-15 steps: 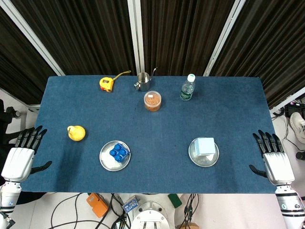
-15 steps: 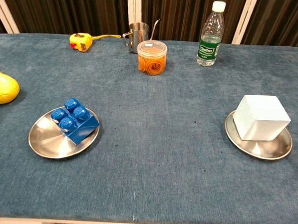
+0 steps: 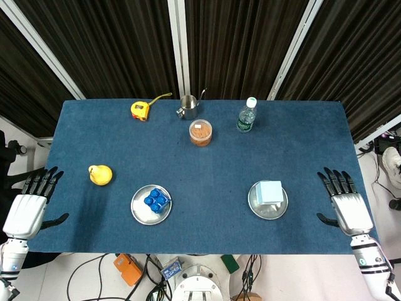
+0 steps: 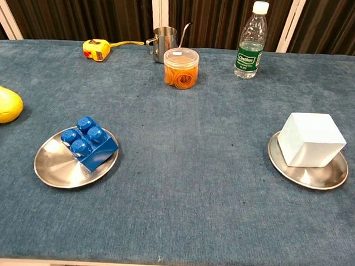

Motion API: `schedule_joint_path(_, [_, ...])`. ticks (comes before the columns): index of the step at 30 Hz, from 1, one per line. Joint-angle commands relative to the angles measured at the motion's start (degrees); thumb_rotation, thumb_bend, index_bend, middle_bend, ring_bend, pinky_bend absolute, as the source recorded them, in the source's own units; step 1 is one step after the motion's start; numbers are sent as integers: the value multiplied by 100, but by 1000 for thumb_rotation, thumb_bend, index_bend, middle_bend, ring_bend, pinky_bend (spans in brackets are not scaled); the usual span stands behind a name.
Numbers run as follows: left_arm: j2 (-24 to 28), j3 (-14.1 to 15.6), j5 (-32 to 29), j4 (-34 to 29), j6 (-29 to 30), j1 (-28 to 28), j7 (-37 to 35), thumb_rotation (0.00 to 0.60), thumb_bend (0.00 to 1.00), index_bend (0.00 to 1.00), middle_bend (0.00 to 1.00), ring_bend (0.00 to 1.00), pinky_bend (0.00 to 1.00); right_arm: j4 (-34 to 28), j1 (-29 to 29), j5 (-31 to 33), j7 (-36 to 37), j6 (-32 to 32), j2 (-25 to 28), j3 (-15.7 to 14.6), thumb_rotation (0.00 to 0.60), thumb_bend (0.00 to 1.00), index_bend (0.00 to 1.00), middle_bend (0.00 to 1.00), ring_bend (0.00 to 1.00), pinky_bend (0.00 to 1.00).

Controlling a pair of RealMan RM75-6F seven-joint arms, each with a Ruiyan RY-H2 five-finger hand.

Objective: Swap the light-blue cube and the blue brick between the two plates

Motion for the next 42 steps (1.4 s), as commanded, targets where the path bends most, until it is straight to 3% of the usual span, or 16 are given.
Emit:
schedule_joint_path(1, [0, -6, -17, 0, -17, -10, 19, 600, 66, 19, 0, 0, 14, -133, 589, 193, -283, -817, -105, 193, 600, 262, 0, 0, 0, 0])
schedule_joint_path(9, [9, -16, -66, -21, -4, 6, 58, 600, 67, 19, 0, 0, 14, -83, 1426, 819, -717, -2138, -425, 357, 600, 262, 0, 0, 0, 0])
schedule_joint_path(15, [9, -12, -72, -27, 16, 20, 78, 600, 66, 20, 0, 0, 14, 49, 1623, 1049, -800, -2395, -597, 320, 600, 262, 27, 26, 0, 0])
schedule_joint_path(17, [11, -9, -68, -30, 20, 23, 76, 600, 66, 20, 0, 0, 14, 126, 1651, 1056, -719, -2377, -672, 315, 600, 262, 166, 137, 59, 43])
schedule_joint_path(19, [13, -7, -68, -32, 18, 24, 76, 600, 66, 19, 0, 0, 14, 204, 1681, 1062, -630, -2386, -735, 295, 600, 262, 419, 321, 253, 228])
schedule_joint_path(21, [12, -4, -71, -36, 9, 22, 76, 600, 67, 19, 0, 0, 14, 262, 1724, 1043, -597, -2405, -778, 271, 600, 278, 557, 427, 393, 374])
schedule_joint_path(24, [15, -1, -67, -41, 9, 22, 81, 600, 66, 20, 0, 0, 14, 338, 1760, 999, -559, -2381, -851, 230, 600, 318, 665, 521, 494, 466])
schedule_joint_path(34, [40, 2, -42, -55, 85, 57, 27, 600, 67, 20, 0, 0, 14, 173, 1774, 686, -609, -1798, -897, 289, 600, 349, 702, 549, 524, 483])
schedule_joint_path(39, [38, 27, 7, -43, 65, 43, 13, 600, 66, 20, 0, 0, 14, -316, 2080, 874, -1138, -1903, -948, 567, 600, 350, 697, 549, 523, 480])
schedule_joint_path(42, [27, 57, 28, -48, -9, 16, 50, 600, 66, 19, 0, 0, 14, -275, 2492, 1283, -1618, -2146, -1373, 890, 600, 349, 685, 549, 523, 478])
